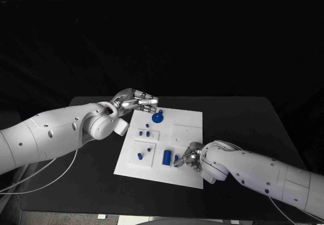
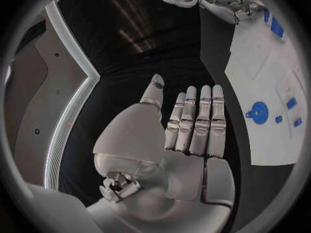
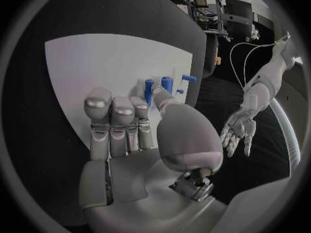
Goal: Assemble the parts on the task board
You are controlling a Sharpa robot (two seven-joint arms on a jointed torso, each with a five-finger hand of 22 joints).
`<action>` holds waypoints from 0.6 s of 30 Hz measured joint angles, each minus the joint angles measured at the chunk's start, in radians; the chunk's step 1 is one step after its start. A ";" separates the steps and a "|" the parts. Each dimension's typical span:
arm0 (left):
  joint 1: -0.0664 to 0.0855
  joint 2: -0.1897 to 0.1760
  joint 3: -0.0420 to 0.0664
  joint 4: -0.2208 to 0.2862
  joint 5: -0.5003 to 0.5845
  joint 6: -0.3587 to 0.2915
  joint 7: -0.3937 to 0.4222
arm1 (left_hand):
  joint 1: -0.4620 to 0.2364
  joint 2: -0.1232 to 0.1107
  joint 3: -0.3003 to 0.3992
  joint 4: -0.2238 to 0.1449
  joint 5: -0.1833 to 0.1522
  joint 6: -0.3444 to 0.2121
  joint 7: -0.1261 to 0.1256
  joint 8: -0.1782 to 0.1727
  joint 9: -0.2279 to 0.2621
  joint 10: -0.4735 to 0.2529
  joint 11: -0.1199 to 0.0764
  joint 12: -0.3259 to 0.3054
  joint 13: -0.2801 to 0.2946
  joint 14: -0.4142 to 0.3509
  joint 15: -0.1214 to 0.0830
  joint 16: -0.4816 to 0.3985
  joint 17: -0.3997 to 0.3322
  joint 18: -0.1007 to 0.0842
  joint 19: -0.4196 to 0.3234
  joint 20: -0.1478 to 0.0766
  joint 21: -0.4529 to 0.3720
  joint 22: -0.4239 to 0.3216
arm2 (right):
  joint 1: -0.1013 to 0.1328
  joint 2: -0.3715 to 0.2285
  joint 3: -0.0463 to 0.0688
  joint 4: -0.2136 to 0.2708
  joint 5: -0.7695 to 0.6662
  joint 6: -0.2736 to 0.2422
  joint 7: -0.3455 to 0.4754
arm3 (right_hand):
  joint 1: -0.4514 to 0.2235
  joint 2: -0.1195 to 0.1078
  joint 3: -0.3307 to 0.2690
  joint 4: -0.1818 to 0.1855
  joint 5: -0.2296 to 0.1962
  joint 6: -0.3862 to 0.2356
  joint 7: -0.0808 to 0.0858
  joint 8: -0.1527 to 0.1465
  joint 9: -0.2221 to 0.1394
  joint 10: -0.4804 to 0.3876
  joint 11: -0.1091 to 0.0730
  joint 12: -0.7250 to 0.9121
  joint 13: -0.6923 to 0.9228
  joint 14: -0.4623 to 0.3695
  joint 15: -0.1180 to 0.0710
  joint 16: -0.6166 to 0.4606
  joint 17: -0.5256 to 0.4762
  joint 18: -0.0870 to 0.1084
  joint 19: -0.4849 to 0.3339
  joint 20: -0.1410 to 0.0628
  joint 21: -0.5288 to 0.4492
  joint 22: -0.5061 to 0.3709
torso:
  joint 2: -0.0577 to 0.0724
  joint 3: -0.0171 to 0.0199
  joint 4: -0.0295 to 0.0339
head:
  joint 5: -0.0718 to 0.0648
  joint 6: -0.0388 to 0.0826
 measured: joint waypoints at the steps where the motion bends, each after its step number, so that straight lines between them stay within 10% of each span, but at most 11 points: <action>1: 0.000 0.000 0.000 0.000 0.000 0.000 0.000 | 0.000 0.000 0.000 0.000 0.000 0.000 0.000 0.000 0.000 0.000 0.000 0.000 0.000 0.000 0.000 0.000 0.000 0.000 0.000 0.000 0.000 0.000 | 0.000 0.001 -0.001 -0.001 -0.003 0.000 0.000 | 0.001 0.005 -0.001 -0.004 0.000 0.000 0.000 0.000 0.000 0.000 0.000 0.000 0.000 0.000 0.000 0.000 0.001 0.000 0.000 0.000 0.000 0.000 | 0.000 0.0000 -0.0001 | 0.000 0.000; 13: 0.000 0.002 0.000 -0.001 0.000 0.000 0.000 | 0.000 0.000 0.000 0.000 0.000 0.000 0.000 0.000 0.000 0.000 0.000 0.000 0.000 0.000 0.000 0.000 0.000 0.000 0.000 0.000 0.000 0.000 | 0.003 0.013 -0.012 -0.022 -0.033 -0.005 0.007 | -0.020 0.049 0.013 -0.039 0.000 0.020 -0.009 0.002 -0.002 0.003 -0.004 0.005 0.007 0.000 0.000 0.000 0.003 -0.016 0.000 0.000 0.000 0.000 | 0.000 -0.0002 0.0002 | -0.001 0.001; 18: 0.000 0.002 0.000 -0.001 0.000 0.000 0.000 | 0.000 0.000 0.000 0.000 0.000 0.000 0.000 0.000 0.000 0.000 0.000 0.000 0.000 0.000 0.000 0.000 0.000 0.000 0.000 0.000 0.000 0.000 | 0.003 0.010 -0.014 -0.021 -0.033 -0.006 0.014 | -0.043 0.026 0.004 -0.030 0.005 0.020 -0.009 0.002 -0.002 0.003 -0.004 0.005 0.007 0.000 0.000 0.000 0.000 -0.015 0.000 0.000 0.000 0.000 | 0.000 -0.0004 0.0002 | -0.002 0.002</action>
